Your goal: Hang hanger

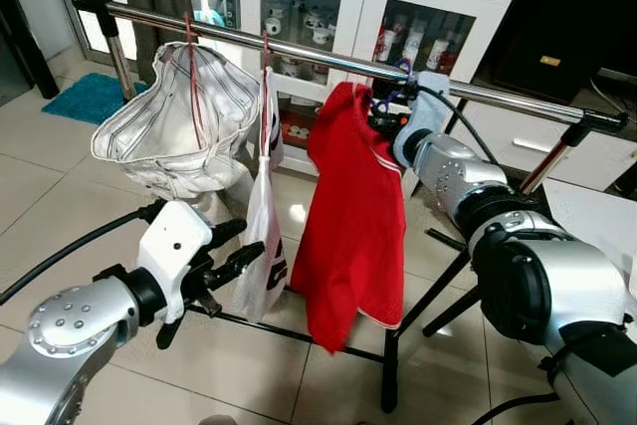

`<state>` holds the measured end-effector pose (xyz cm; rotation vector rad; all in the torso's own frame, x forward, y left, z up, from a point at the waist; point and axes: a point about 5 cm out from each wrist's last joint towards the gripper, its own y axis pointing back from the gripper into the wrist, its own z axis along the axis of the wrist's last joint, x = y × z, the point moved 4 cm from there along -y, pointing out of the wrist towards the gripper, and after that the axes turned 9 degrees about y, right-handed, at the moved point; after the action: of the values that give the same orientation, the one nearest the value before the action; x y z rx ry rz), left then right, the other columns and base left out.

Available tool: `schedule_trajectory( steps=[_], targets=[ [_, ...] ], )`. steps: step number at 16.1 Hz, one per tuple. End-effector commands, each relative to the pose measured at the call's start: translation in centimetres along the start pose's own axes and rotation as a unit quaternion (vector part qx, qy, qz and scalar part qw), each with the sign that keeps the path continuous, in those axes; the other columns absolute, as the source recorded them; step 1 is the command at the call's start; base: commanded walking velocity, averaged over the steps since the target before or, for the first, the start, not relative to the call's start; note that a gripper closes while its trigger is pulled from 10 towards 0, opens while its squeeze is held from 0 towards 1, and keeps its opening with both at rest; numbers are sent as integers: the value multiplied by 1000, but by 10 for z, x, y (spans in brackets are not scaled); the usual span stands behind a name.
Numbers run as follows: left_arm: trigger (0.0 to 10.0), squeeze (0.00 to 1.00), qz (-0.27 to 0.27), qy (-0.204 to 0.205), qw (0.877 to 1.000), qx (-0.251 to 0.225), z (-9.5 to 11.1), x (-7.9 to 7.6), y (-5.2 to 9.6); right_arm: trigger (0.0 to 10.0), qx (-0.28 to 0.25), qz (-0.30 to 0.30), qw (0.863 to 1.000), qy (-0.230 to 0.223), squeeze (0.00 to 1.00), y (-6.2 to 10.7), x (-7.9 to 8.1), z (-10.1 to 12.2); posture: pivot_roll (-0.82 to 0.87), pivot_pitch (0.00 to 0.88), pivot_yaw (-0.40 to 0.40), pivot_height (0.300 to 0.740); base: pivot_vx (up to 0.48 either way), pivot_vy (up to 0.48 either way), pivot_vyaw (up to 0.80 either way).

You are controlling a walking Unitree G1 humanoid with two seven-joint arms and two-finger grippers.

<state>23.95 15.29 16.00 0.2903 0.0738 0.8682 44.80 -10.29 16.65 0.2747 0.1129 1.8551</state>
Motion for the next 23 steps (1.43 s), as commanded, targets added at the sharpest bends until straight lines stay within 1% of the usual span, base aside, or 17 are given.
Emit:
schedule_trajectory(
  steps=[1, 5, 6, 7, 8, 10, 12, 13, 14, 16, 17, 20, 21, 22, 23],
  targets=[
    [10000, 0, -6, -2, 1000, -11, 3, -2, -4, 0, -61, -2, 998, 2, 0, 2, -5, 36, 80, 0, -143, 740, 0, 0, 0],
    [10000, 0, 12, 12, 999, -27, 5, 1, -12, 0, -97, 3, 995, 12, 0, 6, -13, 46, 57, 0, -143, 740, 0, 0, 0],
    [10000, 0, 26, 18, 999, -29, 3, 3, -15, 0, -112, 7, 994, 7, 0, 9, -15, 46, 50, 0, -141, 740, 0, 0, 0],
    [10000, 0, 39, 24, 998, -36, 3, 4, -19, 0, -126, 24, 992, 12, 0, 12, -14, 42, 44, 0, -139, 740, 0, 0, 0],
    [10000, 0, 44, 26, 998, -38, 3, 4, -20, 0, -128, 30, 991, 14, 0, 12, -13, 39, 44, 0, -139, 740, 0, 0, 0],
    [10000, 0, 65, 28, 997, -37, -1, 5, -25, 0, -148, 47, 988, 22, 0, 19, -10, 30, 35, 0, -136, 740, 0, 0, 0],
    [10000, 0, 71, 30, 996, -43, -1, 5, -29, 0, -185, 55, 980, 35, 0, 32, -8, 30, 25, 0, -127, 740, 0, 0, 0],
    [10000, 0, 73, 29, 996, -44, -1, 5, -30, 0, -192, 57, 979, 38, 0, 34, -6, 31, 24, 0, -126, 740, 0, 0, 0],
    [10000, 0, 83, 29, 995, -49, 1, 8, -33, 0, -203, 56, 977, 43, 0, 40, -4, 31, 13, 0, -117, 740, 0, 0, 0],
    [10000, 0, 88, 29, 994, -50, 0, 10, -35, 0, -189, 58, 978, 58, 0, 45, -1, 23, 5, 0, -111, 740, 0, 0, 0],
    [10000, 0, 94, 35, 994, -47, -2, 12, -36, 0, -172, 63, 980, 78, 0, 51, 2, 8, 1, 0, -112, 740, 0, 0, 0],
    [10000, 0, 130, 51, 989, -39, -12, 18, -34, 0, -126, 61, 986, 86, 0, 74, 11, -35, -5, 0, -121, 740, 0, 0, 0],
    [10000, 0, 138, 54, 988, -36, -15, 19, -34, 0, -113, 56, 989, 81, 0, 80, 12, -44, -5, 0, -124, 740, 0, 0, 0],
    [10000, 0, 146, 60, 987, -34, -18, 18, -33, 0, -91, 40, 993, 68, 0, 90, 11, -61, -5, 0, -128, 740, 0, 0, 0],
    [10000, 0, 152, 65, 986, -37, -18, 17, -33, 0, -75, 20, 995, 55, 0, 98, 8, -72, -3, 0, -133, 740, 0, 0, 0]
  ],
)
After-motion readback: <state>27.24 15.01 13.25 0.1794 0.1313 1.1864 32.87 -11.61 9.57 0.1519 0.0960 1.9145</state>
